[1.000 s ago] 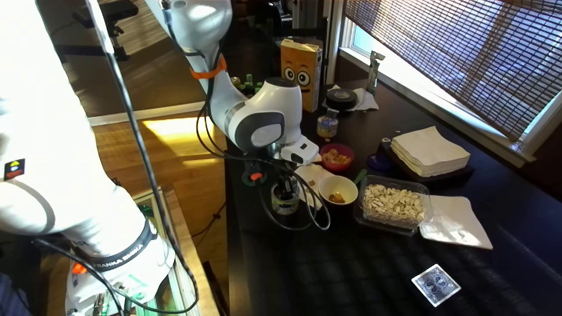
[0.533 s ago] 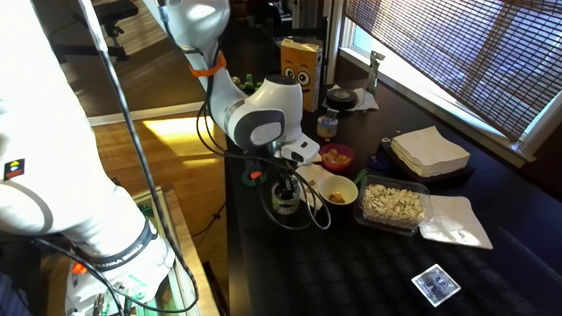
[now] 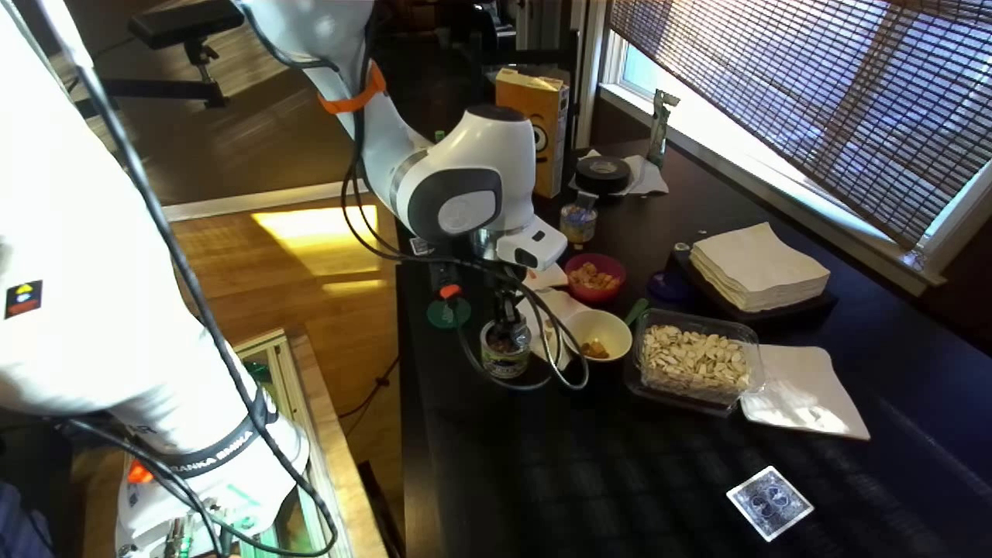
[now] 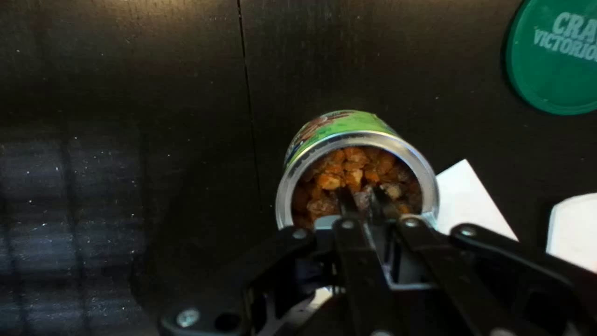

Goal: Take some objects out of the yellow can and put them in the bowl.

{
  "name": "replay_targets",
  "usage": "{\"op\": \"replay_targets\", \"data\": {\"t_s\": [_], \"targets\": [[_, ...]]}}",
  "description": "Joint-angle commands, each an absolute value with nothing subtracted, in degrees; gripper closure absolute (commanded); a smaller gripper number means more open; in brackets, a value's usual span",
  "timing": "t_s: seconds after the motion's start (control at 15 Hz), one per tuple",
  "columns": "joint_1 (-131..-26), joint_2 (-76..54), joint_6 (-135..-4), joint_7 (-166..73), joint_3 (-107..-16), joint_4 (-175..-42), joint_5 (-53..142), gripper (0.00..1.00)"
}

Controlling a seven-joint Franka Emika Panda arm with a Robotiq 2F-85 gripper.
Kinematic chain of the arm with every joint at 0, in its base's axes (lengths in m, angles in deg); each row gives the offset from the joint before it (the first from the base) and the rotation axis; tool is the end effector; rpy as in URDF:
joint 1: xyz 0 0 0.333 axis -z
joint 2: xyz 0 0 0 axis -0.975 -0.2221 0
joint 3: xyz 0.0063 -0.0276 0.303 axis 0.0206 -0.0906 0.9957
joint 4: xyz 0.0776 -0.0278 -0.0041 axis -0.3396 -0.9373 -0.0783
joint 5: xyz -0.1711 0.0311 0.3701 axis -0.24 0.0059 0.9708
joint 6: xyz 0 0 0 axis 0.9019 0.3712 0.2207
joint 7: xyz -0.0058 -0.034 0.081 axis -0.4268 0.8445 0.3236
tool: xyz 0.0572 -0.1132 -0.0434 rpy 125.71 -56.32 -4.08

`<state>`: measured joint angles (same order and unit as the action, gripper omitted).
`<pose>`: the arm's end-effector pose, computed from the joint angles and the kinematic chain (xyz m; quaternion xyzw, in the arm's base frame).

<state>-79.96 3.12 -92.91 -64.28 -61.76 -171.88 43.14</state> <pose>0.4081 -0.0093 0.1591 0.9852 -0.1705 0.0023 0.0165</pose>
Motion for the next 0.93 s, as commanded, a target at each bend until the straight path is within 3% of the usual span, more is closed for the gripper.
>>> {"op": "replay_targets", "data": {"t_s": [0.0, 0.53, 0.87], "targets": [[-78.44, 8.72, -88.32, -62.86, -60.75, -173.36, 44.12, 0.97], [-75.27, 15.13, -84.59, -62.79, -59.82, -171.79, 41.52, 0.97], [-72.67, 12.41, -86.67, -60.69, -60.12, -166.90, 40.75, 0.97]]}}
